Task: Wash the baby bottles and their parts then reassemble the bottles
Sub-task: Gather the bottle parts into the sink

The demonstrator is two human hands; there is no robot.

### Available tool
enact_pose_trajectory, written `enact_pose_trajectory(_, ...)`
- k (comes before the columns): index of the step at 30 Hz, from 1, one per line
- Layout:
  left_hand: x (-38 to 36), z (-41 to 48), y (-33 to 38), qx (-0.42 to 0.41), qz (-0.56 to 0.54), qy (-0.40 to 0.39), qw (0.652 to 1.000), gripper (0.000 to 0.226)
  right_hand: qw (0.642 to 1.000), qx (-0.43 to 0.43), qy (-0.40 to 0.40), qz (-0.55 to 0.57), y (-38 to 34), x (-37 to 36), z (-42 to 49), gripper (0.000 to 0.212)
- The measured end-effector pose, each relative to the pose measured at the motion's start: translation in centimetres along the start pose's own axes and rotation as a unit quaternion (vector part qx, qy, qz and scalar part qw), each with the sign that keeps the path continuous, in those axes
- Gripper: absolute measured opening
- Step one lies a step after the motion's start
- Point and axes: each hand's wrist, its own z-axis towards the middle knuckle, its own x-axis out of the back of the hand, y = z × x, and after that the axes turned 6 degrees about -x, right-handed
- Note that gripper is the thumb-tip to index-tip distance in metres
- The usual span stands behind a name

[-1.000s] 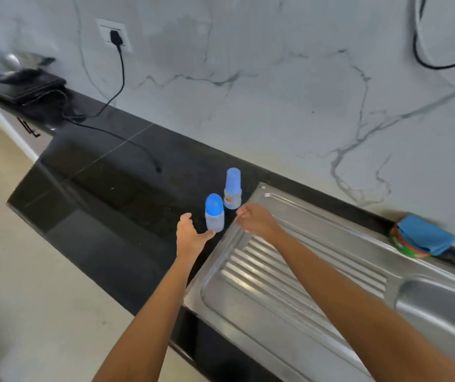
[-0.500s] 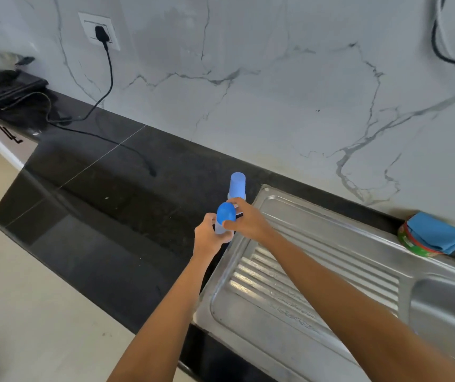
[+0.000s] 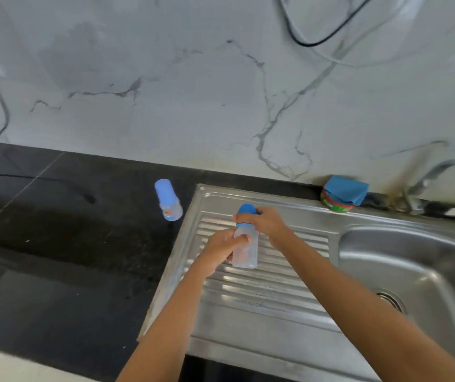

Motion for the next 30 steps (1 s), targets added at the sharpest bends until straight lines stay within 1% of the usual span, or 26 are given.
enact_pose_trajectory(3,-3.9,1.0,0.8,0.023,-0.023,-0.072,0.997,0.059,0.994,-0.047,-0.01,0.096,2.4,4.6,-1.1,0.032)
enact_pose_trajectory(4,-5.4,1.3,1.1,0.03,-0.044,-0.101,0.993,0.062,0.989,-0.064,-0.012,0.131,3.4,6.1,-1.4,0.032)
enact_pose_trajectory(6,-8.4,1.7,1.6,0.052,-0.111,-0.155,0.98,0.06,0.977,-0.085,-0.021,0.193,5.2,9.0,-1.9,0.036)
enact_pose_trajectory(8,-11.0,2.2,1.7,0.082,-0.167,-0.197,0.963,0.069,0.969,-0.091,-0.034,0.227,6.9,11.5,-2.4,0.039)
enact_pose_trajectory(10,-13.7,2.9,1.7,0.108,-0.178,-0.235,0.95,0.082,0.964,-0.082,-0.058,0.247,8.7,14.1,-3.2,0.046)
enact_pose_trajectory(11,-14.9,3.2,1.7,0.118,-0.174,-0.251,0.945,0.084,0.96,-0.077,-0.07,0.259,9.7,15.3,-3.5,0.047)
enact_pose_trajectory(13,-16.9,3.8,1.9,0.139,-0.181,-0.281,0.932,0.083,0.95,-0.073,-0.083,0.292,11.5,17.2,-4.2,0.04)
enact_pose_trajectory(16,-20.3,4.7,2.4,0.171,-0.164,-0.32,0.917,0.07,0.934,-0.069,-0.074,0.343,13.7,20.0,-4.7,0.023)
enact_pose_trajectory(18,-23.0,5.2,2.8,0.186,-0.116,-0.298,0.929,0.056,0.938,-0.065,-0.033,0.338,14.2,21.7,-4.6,0.012)
enact_pose_trajectory(19,-24.5,5.5,3.0,0.18,-0.089,-0.271,0.941,0.049,0.946,-0.069,-0.003,0.316,14.5,22.6,-4.4,0.007)
enact_pose_trajectory(20,-25.9,5.7,3.2,0.168,-0.065,-0.244,0.953,0.047,0.956,-0.076,0.024,0.282,14.7,23.5,-4.2,0.007)
enact_pose_trajectory(22,-28.3,6.3,3.3,0.128,-0.017,-0.204,0.971,0.047,0.971,-0.088,0.068,0.21,15.3,25.1,-3.7,0.025)
enact_pose_trajectory(23,-29.2,6.5,3.4,0.115,-0.005,-0.191,0.975,0.048,0.973,-0.093,0.09,0.194,15.6,25.7,-3.7,0.031)
enact_pose_trajectory(25,-30.7,6.9,3.4,0.122,-0.006,-0.188,0.975,0.053,0.967,-0.108,0.136,0.188,16.4,27.1,-3.4,0.029)
enact_pose_trajectory(26,-31.2,6.9,3.7,0.135,-0.031,-0.195,0.971,0.053,0.96,-0.12,0.142,0.211,16.7,27.7,-3.4,0.027)
enact_pose_trajectory(27,-31.5,6.8,4.1,0.155,-0.074,-0.21,0.962,0.05,0.946,-0.135,0.135,0.263,16.8,28.4,-3.4,0.026)
enact_pose_trajectory(28,-31.7,6.5,4.3,0.189,-0.137,-0.233,0.944,0.05,0.918,-0.148,0.117,0.349,16.9,29.2,-3.5,0.026)
enact_pose_trajectory(29,-31.8,6.2,4.1,0.219,-0.197,-0.252,0.922,0.052,0.877,-0.155,0.104,0.443,17.1,30.3,-3.2,0.028)
enact_pose_trajectory(30,-32.0,5.8,3.8,0.239,-0.241,-0.268,0.902,0.055,0.841,-0.149,0.114,0.507,17.6,31.8,-2.6,0.03)
